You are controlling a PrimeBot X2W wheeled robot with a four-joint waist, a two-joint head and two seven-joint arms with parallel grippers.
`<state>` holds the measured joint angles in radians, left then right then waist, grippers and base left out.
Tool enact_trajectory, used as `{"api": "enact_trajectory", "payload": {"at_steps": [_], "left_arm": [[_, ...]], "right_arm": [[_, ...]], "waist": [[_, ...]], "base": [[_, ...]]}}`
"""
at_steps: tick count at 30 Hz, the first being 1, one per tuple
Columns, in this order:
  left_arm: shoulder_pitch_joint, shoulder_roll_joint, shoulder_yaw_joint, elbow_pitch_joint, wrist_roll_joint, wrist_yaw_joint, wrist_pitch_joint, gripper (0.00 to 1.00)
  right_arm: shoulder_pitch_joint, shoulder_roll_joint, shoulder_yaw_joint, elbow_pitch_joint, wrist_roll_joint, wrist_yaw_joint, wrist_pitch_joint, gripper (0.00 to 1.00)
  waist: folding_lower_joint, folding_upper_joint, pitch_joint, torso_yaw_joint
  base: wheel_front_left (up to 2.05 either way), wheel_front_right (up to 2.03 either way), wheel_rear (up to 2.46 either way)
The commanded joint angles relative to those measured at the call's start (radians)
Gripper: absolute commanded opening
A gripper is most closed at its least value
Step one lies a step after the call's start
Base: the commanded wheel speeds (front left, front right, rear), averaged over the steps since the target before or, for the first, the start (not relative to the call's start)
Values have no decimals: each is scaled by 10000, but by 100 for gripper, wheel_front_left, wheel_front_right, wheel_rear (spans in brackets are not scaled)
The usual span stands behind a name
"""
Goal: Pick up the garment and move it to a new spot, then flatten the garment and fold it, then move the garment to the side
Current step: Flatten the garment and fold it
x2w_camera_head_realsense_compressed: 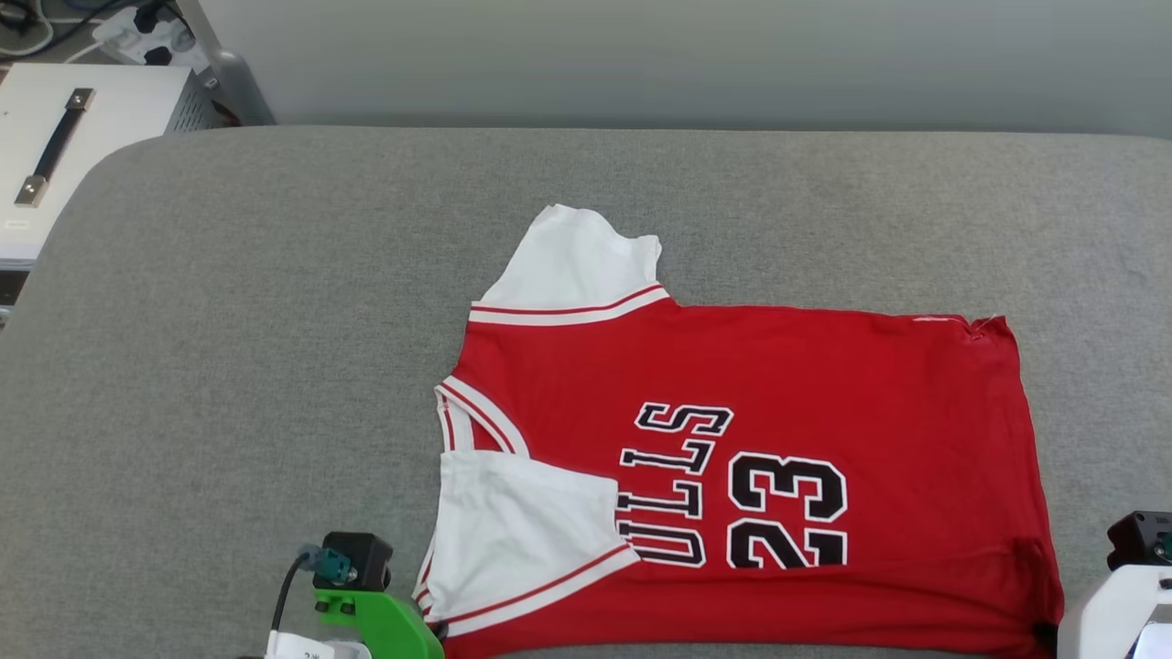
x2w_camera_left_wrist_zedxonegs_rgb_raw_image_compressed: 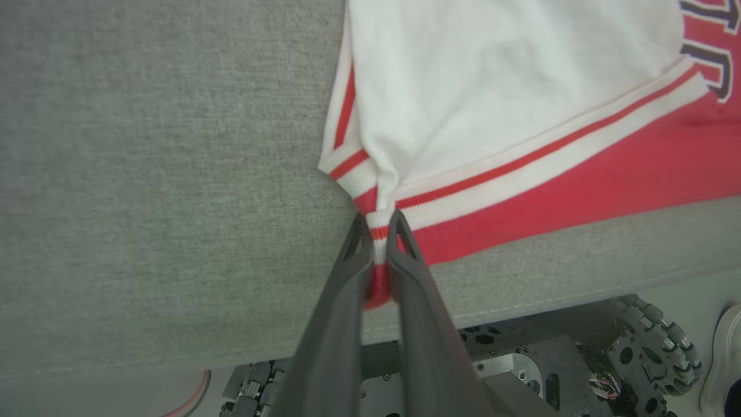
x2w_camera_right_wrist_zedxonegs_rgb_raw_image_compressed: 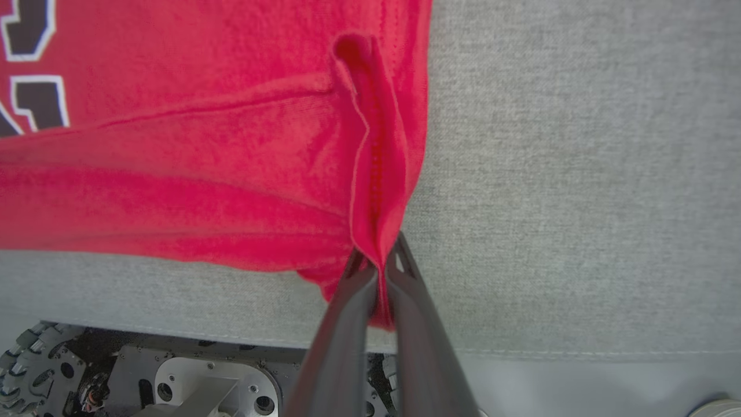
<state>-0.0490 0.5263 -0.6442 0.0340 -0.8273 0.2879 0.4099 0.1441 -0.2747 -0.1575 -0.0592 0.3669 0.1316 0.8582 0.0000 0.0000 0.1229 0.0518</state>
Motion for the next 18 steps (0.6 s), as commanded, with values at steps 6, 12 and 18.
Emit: {"api": "enact_trajectory", "payload": {"at_steps": [6,12,18], "left_arm": [[-411,-176,-58,483,0,-148,-98,0],[-561,-277,-108,735,-16,-243,-118,0],[-565,-281,-128,920,38,-180,-188,100]], "right_arm": [[-263,100,160,448,-28,-9,-356,0],[-424,72,334,780,23,-9,-571,0],[-511,20,334,960,8,-9,-804,100]], "waist": [[0,0,414,-1],[0,0,457,31],[0,0,168,40]], "base": [[0,0,0],[0,0,0],[0,0,0]]}}
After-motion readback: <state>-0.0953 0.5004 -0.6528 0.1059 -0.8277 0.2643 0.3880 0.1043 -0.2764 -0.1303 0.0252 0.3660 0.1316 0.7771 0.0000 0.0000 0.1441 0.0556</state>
